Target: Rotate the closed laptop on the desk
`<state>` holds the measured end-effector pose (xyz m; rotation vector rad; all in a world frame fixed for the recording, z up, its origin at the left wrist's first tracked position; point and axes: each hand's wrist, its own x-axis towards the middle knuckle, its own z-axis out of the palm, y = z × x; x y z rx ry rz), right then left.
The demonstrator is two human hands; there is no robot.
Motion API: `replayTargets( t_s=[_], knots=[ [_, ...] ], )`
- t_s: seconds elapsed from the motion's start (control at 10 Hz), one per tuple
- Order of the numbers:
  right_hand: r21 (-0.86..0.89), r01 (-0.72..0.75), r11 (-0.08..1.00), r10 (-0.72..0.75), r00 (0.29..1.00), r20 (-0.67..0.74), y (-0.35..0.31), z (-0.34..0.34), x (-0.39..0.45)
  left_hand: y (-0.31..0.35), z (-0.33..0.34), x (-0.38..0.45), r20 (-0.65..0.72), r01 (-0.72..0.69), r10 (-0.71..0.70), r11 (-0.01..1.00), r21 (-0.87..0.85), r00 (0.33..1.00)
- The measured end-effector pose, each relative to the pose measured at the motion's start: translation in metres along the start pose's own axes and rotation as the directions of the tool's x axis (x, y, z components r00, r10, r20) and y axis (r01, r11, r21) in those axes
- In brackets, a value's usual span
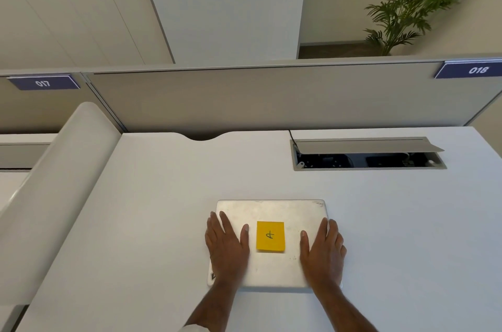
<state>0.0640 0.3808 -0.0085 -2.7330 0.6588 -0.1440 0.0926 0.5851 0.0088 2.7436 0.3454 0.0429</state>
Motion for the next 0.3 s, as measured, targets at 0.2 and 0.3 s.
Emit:
replayTargets(
  t_s=[0.2,0.3],
  knots=[
    [-0.008,0.154,0.988,-0.154,0.987,0.049,-0.012,-0.012,0.016,-0.002,-0.004,0.014,0.028,-0.168,0.167,0.985,0.034,0.986],
    [-0.002,0.280,0.960,-0.280,0.959,0.039,-0.031,-0.016,0.027,0.005,-0.013,0.024,0.003,-0.305,0.305,0.951,0.052,0.952]
  ],
)
